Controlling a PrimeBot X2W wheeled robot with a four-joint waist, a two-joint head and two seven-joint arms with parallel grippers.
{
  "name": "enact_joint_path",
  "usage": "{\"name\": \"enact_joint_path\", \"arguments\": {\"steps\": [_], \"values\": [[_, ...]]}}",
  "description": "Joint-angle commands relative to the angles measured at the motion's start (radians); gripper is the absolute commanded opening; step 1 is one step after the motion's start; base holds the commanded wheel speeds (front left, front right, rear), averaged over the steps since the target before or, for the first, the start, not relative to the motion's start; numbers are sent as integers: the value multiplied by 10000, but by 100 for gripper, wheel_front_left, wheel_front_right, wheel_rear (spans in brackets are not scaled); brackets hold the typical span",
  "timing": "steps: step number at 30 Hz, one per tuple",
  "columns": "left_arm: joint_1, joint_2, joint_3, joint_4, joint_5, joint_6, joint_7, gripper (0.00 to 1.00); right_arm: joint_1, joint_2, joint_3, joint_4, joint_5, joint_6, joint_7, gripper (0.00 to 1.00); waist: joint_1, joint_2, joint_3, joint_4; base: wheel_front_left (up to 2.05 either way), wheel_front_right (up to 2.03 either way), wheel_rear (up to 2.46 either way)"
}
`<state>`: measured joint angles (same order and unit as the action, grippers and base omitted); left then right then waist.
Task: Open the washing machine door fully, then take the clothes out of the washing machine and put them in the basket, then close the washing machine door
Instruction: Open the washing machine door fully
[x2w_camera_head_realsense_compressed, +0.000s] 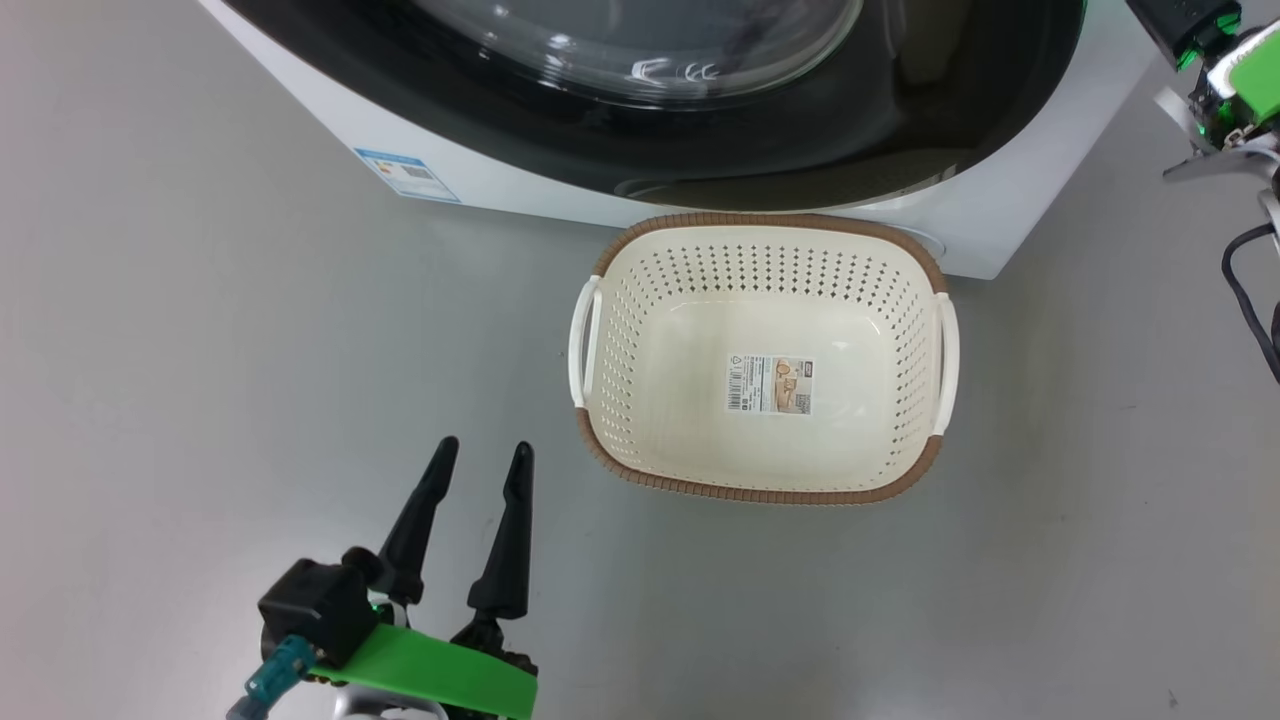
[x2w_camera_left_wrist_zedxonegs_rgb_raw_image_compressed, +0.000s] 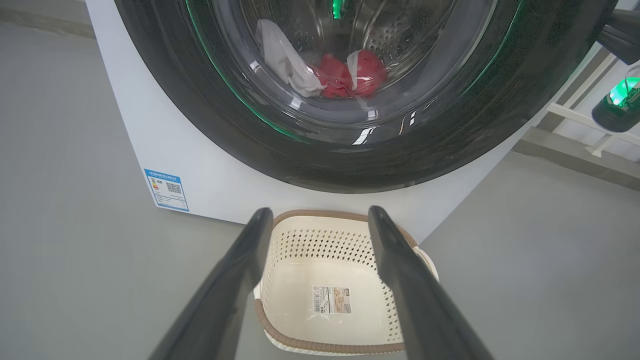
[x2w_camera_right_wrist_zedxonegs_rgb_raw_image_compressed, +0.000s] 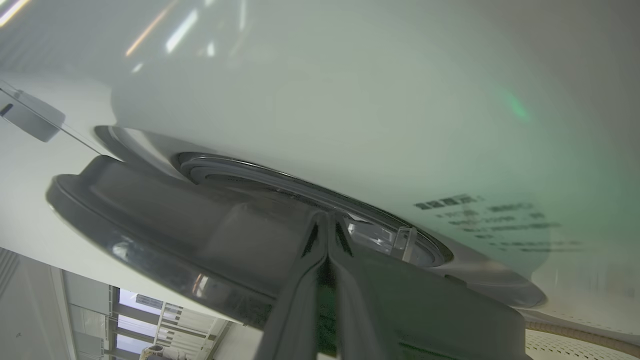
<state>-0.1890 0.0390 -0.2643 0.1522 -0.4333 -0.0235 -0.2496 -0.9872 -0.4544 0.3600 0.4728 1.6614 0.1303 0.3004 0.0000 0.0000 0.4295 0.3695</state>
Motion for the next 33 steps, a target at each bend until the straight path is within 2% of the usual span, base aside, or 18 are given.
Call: {"name": "enact_joint_path", "arguments": {"steps": [1, 9, 33], "values": [[-185, 112, 265, -192, -36, 78, -122, 100, -172, 128, -16, -180, -117, 4, 64, 0, 0, 0, 44, 39, 0, 0, 0], [-229, 112, 239, -145, -126, 116, -122, 100, -293, 422, -21, -4, -154, 4, 571, 0, 0, 0, 9, 98, 0, 0, 0], [303, 112, 651, -14, 420, -7, -122, 100, 1666, 1440, 445, -655, -389, 4, 1733, 0, 0, 0, -1569, -651, 0, 0, 0]]}}
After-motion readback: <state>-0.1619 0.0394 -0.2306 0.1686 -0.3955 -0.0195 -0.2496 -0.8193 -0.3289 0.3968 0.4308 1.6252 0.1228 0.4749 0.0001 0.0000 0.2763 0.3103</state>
